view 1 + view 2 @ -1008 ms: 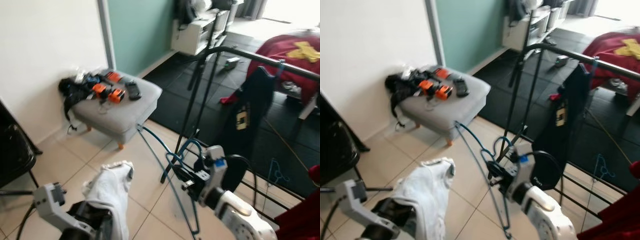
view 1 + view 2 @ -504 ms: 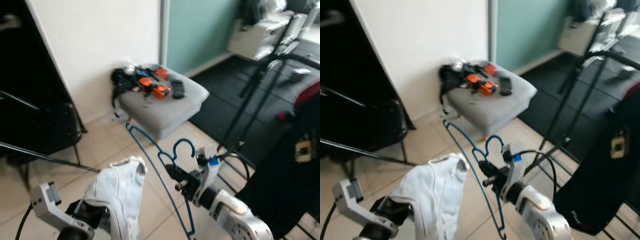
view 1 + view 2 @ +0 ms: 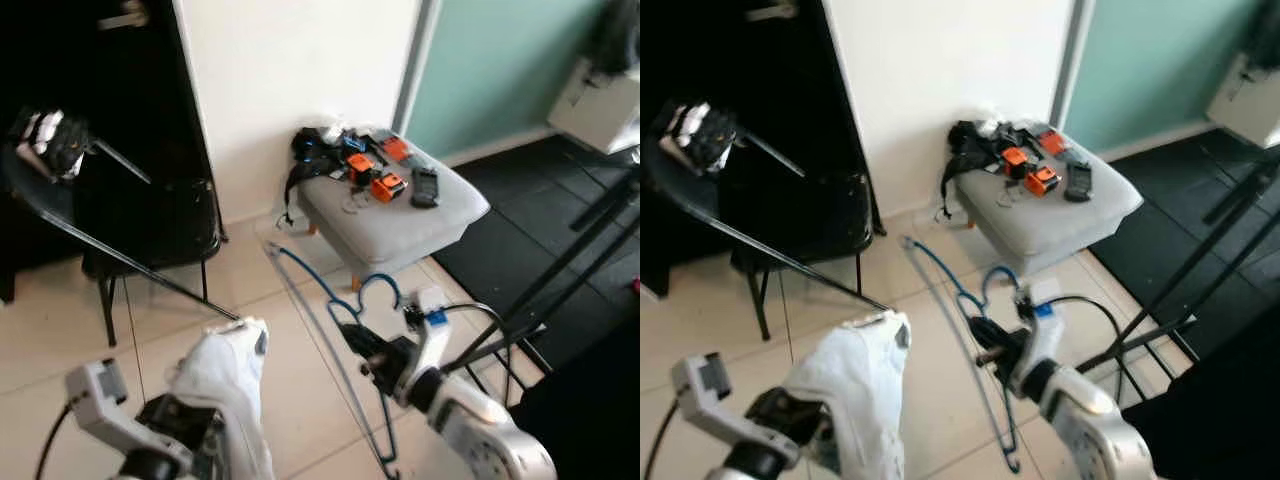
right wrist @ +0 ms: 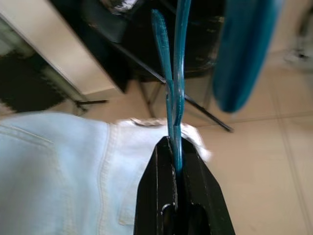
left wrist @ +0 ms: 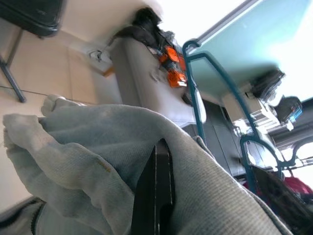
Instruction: Hang hanger
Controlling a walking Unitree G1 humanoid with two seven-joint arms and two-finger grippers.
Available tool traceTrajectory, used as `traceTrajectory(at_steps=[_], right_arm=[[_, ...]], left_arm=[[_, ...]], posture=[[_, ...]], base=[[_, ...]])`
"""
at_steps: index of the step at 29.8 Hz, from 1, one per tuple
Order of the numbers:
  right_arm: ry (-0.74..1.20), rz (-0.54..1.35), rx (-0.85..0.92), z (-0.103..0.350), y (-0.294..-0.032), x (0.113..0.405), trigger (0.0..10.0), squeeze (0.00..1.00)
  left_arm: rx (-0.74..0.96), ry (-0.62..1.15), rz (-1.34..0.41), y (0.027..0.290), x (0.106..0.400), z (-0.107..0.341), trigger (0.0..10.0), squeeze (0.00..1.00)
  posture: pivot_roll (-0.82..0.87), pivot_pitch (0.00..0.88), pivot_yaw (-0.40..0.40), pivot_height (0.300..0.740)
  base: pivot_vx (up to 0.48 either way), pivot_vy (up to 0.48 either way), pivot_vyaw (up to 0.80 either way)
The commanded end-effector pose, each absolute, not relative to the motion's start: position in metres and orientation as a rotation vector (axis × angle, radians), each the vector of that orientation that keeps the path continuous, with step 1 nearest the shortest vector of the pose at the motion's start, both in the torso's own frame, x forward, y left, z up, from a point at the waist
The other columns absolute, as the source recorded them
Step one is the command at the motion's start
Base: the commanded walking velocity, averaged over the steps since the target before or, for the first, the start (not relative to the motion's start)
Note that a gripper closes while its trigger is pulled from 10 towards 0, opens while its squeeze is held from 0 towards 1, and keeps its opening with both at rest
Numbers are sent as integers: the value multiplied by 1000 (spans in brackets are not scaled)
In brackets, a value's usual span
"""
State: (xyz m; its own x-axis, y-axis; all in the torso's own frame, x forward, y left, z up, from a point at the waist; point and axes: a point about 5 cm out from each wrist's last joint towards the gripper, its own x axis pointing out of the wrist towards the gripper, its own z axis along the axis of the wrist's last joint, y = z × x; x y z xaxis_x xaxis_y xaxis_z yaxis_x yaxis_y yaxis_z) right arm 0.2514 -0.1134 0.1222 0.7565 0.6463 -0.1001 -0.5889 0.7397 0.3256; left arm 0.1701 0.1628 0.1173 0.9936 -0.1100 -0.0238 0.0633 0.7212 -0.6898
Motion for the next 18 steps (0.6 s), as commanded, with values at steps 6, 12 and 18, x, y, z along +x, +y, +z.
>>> traceTrajectory(at_steps=[6,12,18], right_arm=[[240,676,285,119,-118,248,10000,0],[241,679,289,119,-118,247,10000,0],[239,678,291,120,-118,246,10000,0]], left_arm=[[-808,30,-101,157,172,122,10000,0],[-810,29,-98,158,170,123,10000,0],[-808,34,-101,158,170,123,10000,0]], posture=[[22,126,-62,740],[20,128,-58,740],[20,133,-54,740]], base=[[0,0,781],[0,0,781],[0,0,781]])
